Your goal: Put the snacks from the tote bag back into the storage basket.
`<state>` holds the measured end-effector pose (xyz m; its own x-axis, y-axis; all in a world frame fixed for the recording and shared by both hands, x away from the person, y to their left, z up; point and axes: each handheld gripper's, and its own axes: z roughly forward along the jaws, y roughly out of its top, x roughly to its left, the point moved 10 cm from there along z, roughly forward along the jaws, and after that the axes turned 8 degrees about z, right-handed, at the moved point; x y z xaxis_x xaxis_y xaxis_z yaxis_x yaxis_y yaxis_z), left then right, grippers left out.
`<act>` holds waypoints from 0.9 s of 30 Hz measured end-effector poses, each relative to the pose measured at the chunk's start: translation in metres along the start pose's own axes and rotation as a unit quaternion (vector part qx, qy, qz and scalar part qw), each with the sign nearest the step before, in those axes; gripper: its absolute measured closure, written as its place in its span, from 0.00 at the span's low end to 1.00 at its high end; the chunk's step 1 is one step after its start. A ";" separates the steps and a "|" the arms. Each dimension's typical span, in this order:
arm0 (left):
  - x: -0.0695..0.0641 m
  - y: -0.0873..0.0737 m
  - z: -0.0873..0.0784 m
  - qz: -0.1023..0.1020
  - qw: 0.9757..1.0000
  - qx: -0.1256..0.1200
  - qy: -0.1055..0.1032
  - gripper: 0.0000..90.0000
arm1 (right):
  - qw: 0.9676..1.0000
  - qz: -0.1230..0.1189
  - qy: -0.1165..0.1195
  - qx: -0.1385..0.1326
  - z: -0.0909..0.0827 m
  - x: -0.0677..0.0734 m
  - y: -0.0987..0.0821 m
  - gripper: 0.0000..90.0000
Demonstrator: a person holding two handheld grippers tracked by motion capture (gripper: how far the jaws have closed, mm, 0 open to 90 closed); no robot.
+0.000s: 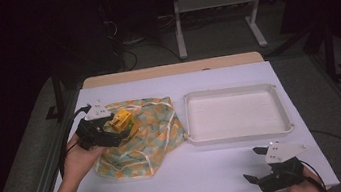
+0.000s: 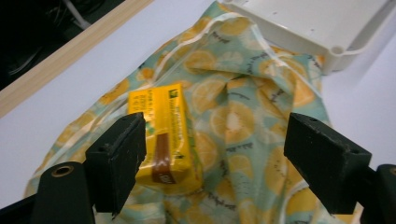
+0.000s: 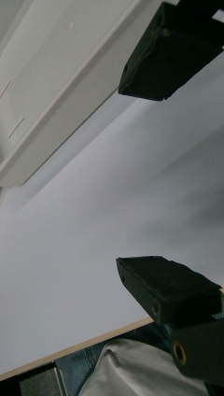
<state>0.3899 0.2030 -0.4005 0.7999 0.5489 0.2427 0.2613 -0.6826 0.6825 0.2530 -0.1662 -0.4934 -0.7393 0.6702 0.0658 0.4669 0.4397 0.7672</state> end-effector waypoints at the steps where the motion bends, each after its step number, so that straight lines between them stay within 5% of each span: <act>1: 0.003 -0.001 0.001 0.003 1.000 0.005 0.005 0.24 | 1.000 -0.001 0.000 0.001 0.000 0.000 0.000 0.15; 8: 0.017 -0.007 0.015 -0.019 1.000 0.018 0.009 0.24 | 1.000 0.000 0.000 0.001 0.000 0.001 0.000 0.15; 27: 0.031 -0.016 0.040 -0.032 0.998 0.058 0.012 0.32 | 1.000 0.000 0.002 0.002 0.001 0.001 0.000 0.15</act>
<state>0.4326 0.2117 -0.4310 0.7664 0.6039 0.2190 0.3736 -0.6963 0.6128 0.2524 -0.1650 -0.4938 -0.7413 0.6677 0.0677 0.4682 0.4422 0.7650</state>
